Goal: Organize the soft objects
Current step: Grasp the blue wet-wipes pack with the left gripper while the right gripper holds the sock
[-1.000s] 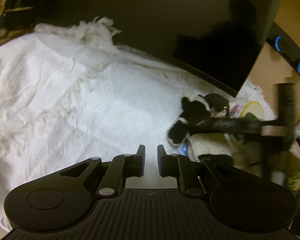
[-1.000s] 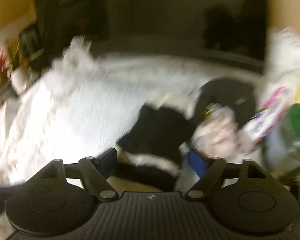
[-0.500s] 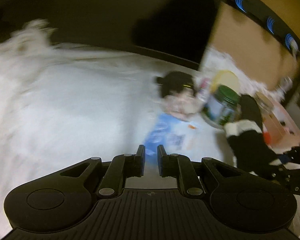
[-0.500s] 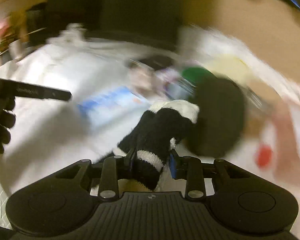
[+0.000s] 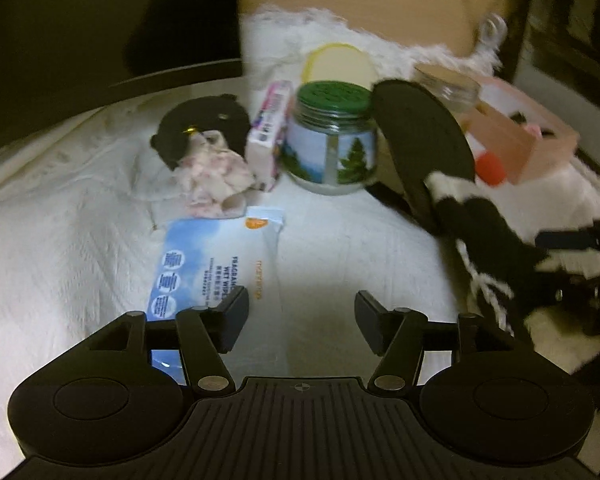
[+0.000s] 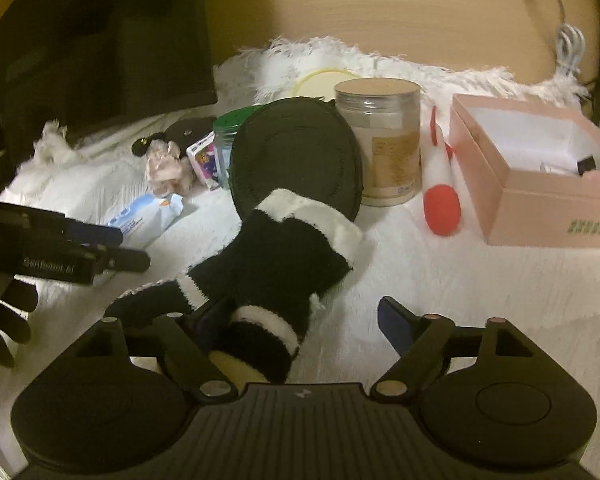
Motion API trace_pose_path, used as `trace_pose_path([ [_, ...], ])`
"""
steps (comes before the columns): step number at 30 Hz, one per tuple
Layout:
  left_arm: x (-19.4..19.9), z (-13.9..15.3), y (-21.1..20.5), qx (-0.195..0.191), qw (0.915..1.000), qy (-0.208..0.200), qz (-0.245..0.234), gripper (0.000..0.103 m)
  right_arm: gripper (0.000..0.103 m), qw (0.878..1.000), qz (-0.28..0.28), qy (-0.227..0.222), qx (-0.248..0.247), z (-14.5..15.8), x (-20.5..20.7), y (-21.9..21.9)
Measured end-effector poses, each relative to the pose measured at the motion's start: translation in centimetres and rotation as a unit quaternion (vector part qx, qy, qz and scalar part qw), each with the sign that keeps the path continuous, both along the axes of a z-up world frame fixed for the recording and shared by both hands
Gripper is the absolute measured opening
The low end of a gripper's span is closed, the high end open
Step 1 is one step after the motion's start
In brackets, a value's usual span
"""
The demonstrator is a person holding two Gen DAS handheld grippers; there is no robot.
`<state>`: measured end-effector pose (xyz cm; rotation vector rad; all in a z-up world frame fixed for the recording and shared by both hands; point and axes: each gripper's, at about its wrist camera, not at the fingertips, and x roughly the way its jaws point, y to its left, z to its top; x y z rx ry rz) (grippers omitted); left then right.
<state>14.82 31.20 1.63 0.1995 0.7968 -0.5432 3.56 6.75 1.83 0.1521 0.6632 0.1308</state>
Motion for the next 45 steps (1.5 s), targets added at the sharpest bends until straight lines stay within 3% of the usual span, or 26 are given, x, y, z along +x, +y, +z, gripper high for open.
trace_pose_path([
  [4,-0.2,0.2,-0.1,0.012,0.9999,0.000,-0.003,0.062,0.095,0.999,-0.007,0.000,0.049,-1.3,0.3,-1.7],
  [8,0.0,0.4,0.7,0.048,0.9961,-0.038,0.064,0.064,0.098,0.999,-0.003,-0.003,0.051,-1.5,0.3,-1.7],
  [10,0.8,0.3,1.6,0.047,0.9949,-0.030,0.083,0.064,0.099,0.999,-0.002,-0.003,0.052,-1.6,0.4,-1.6],
  [13,2.0,0.3,2.7,0.019,0.9963,-0.008,0.084,0.064,0.099,0.999,-0.002,-0.004,0.054,-1.6,0.4,-1.7],
  [17,3.2,0.3,2.9,-0.008,0.9988,0.012,0.048,0.083,0.100,0.998,-0.002,-0.006,0.058,-1.7,0.4,-1.8],
  [18,3.4,0.3,2.7,-0.010,0.9991,0.016,0.038,0.083,0.100,0.998,-0.002,-0.006,0.059,-1.7,0.4,-1.8],
  [21,3.6,0.4,2.1,-0.003,0.9995,0.016,0.028,0.080,0.100,0.998,-0.001,-0.007,0.064,-1.7,0.4,-2.0],
  [24,3.6,-0.1,1.9,0.045,0.9972,-0.014,0.058,0.084,0.101,0.998,0.001,-0.007,0.064,-1.8,0.4,-2.0],
  [28,4.7,-0.6,2.5,0.026,0.9973,0.014,0.068,0.086,0.103,0.999,0.009,0.003,0.051,-1.7,0.9,-1.6],
  [32,5.6,-1.3,2.3,0.018,0.9972,0.030,0.066,0.089,0.103,0.998,0.008,0.024,0.052,-1.3,1.4,-1.6],
  [36,5.6,-1.3,2.0,0.023,0.9975,0.024,0.062,0.089,0.103,0.994,0.036,0.083,0.061,-0.3,2.8,-1.6],
  [38,5.4,-1.1,2.0,0.018,0.9978,0.031,0.056,0.084,0.091,0.989,0.064,0.111,0.072,0.7,3.6,-1.7],
  [43,3.5,-0.5,1.8,0.024,0.9975,0.046,0.049,0.083,0.091,0.999,0.024,0.027,-0.015,4.9,2.4,1.0],
  [45,2.3,-0.5,1.4,0.026,0.9972,0.048,0.051,0.083,0.092,0.999,0.011,0.030,-0.032,5.3,2.7,2.5],
])
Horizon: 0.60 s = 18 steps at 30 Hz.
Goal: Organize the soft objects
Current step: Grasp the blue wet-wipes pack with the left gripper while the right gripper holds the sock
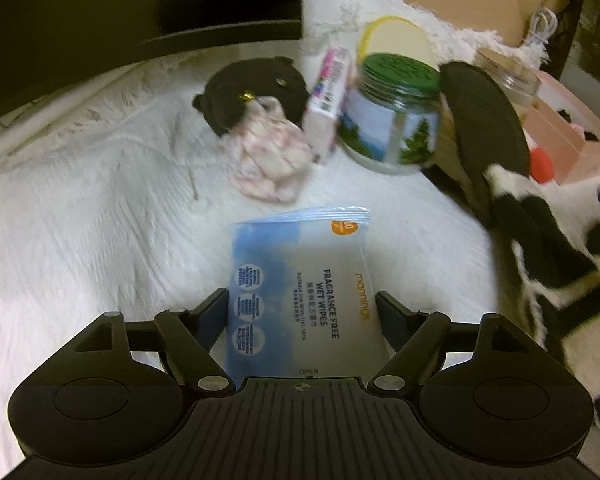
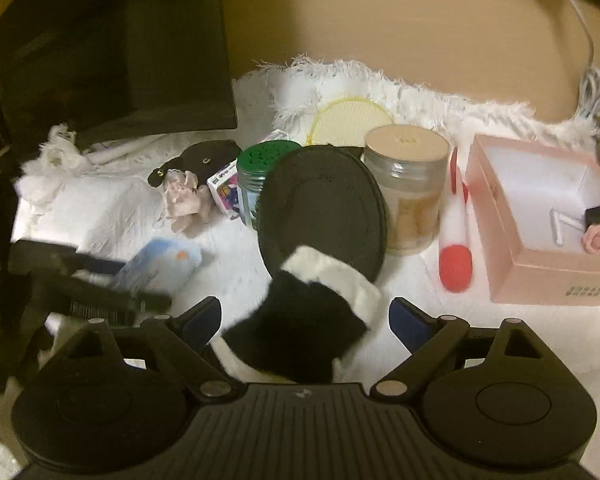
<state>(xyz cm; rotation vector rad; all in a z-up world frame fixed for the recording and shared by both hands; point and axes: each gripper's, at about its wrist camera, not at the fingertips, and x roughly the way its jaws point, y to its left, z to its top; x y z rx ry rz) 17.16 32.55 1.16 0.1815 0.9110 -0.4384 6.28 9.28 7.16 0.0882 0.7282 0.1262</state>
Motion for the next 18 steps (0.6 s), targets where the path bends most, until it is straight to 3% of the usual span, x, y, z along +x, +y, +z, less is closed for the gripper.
trace_pose_path([
  [3,-1.5,0.0,-0.7,0.013,0.9997,0.000,0.019,0.083,0.092,0.999,-0.004,0.042,-0.007,-1.2,1.3,2.0],
  [6,-2.5,-0.1,-0.8,0.010,0.9993,0.000,0.037,0.083,0.092,0.996,-0.008,0.070,-0.051,-3.3,2.1,3.6],
  [10,-2.8,-0.1,-0.2,0.000,0.9991,-0.004,0.042,0.083,0.091,0.994,0.002,0.097,-0.044,-5.1,2.6,3.4],
  [12,-3.1,-0.1,0.0,-0.005,0.9989,-0.004,0.046,0.083,0.085,0.995,0.008,0.097,-0.030,-5.0,2.7,3.0],
  [16,-3.8,-0.1,0.1,-0.003,0.9991,-0.011,0.040,0.081,0.059,0.995,0.038,0.093,-0.020,-4.4,2.4,2.7],
  [18,-4.1,-0.1,0.5,-0.015,0.9985,-0.014,0.051,0.081,0.055,0.995,0.048,0.091,-0.018,-3.6,2.0,2.7],
])
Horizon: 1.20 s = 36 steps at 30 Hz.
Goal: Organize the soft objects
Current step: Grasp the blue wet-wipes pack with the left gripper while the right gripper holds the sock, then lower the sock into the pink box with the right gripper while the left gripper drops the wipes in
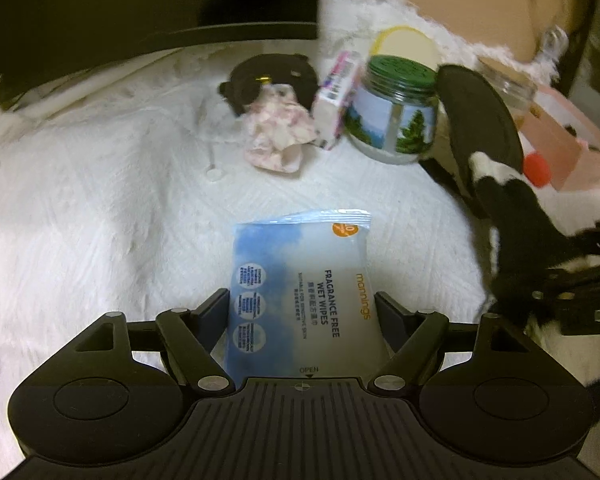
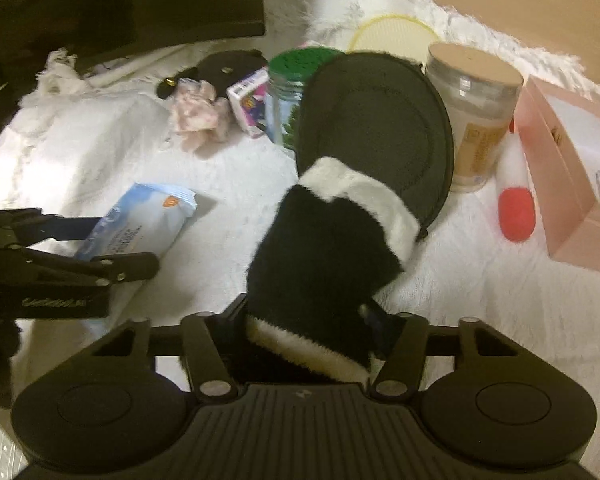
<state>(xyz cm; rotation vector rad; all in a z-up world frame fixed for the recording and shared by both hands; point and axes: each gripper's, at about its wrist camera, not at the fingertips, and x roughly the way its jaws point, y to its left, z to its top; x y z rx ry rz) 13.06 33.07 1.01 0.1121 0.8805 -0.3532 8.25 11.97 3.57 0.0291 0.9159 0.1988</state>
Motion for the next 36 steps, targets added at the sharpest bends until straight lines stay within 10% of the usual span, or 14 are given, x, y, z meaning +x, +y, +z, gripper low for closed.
trace_pose_path([
  [10,-0.2,6.4,0.6,-0.042,0.9978,-0.041,0.029,0.080,0.051,0.992,0.062,-0.103,0.031,10.1,-3.1,-4.0],
  [19,3.7,18.5,-12.3,-0.166,0.9752,-0.134,-0.059,0.080,0.051,0.964,-0.050,-0.243,-0.092,21.1,-0.9,-18.9],
  [29,9.2,13.0,-30.9,-0.229,0.9687,-0.037,-0.088,0.080,0.052,0.969,-0.134,-0.185,-0.095,14.3,4.6,-28.9],
  [36,11.7,7.6,-33.5,-0.213,0.9765,0.008,-0.035,0.074,0.060,0.982,-0.152,-0.098,-0.046,6.1,8.6,-30.8],
])
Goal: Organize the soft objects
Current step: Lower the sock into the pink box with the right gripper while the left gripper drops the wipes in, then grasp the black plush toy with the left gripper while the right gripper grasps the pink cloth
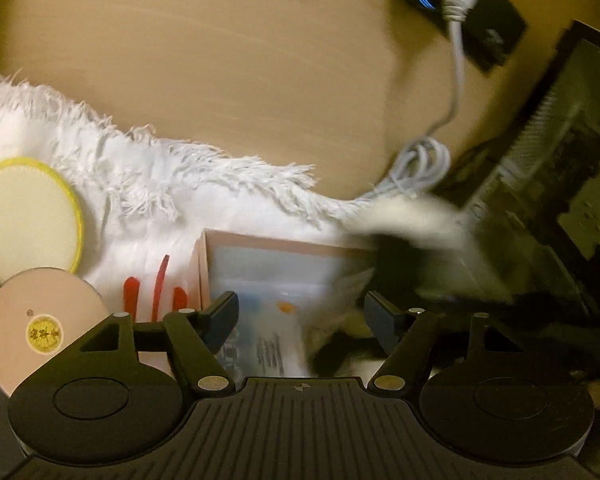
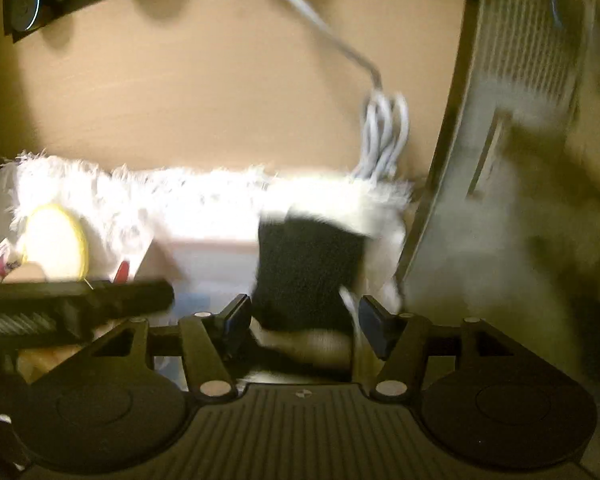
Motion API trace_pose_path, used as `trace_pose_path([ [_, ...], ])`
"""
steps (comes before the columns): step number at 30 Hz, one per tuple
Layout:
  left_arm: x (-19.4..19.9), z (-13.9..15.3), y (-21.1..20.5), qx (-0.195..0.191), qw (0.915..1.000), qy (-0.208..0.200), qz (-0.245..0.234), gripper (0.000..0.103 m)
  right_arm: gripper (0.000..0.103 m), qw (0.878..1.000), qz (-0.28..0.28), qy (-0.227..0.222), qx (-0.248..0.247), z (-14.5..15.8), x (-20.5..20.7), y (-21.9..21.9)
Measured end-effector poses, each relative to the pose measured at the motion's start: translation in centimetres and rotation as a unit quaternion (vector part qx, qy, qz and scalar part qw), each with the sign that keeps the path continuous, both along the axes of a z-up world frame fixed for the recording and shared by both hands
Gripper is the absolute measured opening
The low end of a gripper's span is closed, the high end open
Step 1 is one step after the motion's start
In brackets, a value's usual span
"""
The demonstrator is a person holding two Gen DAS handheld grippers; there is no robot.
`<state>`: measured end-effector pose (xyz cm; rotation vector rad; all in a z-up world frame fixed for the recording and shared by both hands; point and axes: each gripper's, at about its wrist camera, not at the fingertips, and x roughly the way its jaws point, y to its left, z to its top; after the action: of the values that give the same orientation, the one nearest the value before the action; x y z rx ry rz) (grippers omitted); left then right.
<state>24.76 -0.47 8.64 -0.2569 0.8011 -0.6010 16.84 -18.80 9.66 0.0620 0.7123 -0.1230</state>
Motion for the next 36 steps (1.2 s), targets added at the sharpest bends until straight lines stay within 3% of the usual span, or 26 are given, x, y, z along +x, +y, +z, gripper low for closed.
trace_pose_path([
  [4,-1.8,1.9,2.5,-0.005,0.9994,-0.033,-0.011,0.074,0.060,0.999,0.009,0.003,0.040,-1.8,-1.0,0.0],
  [8,-4.5,3.5,7.4,-0.011,0.9981,-0.060,0.008,0.074,0.060,0.999,0.012,0.014,0.031,-3.3,0.2,0.7],
  [13,-7.3,2.2,13.8,0.019,0.9978,-0.043,0.046,0.074,0.059,0.993,-0.004,0.083,0.080,-5.4,2.3,0.3],
  [18,-9.5,-0.7,21.5,0.066,0.9942,0.005,0.085,0.074,0.059,0.997,0.011,0.070,-0.006,-4.0,0.0,3.2],
  [21,-9.7,-1.3,26.4,0.088,0.9889,-0.003,0.120,0.074,0.061,0.999,0.023,0.014,-0.046,-1.1,-2.1,5.4],
  [24,-8.0,-1.2,30.4,0.096,0.9820,-0.014,0.162,0.074,0.069,0.997,0.033,-0.026,-0.058,1.7,-4.3,7.7],
  [28,-3.0,-0.1,33.9,0.070,0.9824,-0.028,0.171,0.074,0.073,0.996,0.063,-0.045,-0.050,3.7,-6.6,11.0],
  [33,4.8,-0.6,35.3,0.048,0.9861,0.019,0.158,0.074,0.073,0.995,0.093,-0.024,-0.018,3.5,-8.3,14.9],
  [36,7.6,-2.0,34.7,0.046,0.9881,0.050,0.138,0.077,0.073,0.993,0.116,-0.003,-0.025,2.8,-9.3,17.5],
])
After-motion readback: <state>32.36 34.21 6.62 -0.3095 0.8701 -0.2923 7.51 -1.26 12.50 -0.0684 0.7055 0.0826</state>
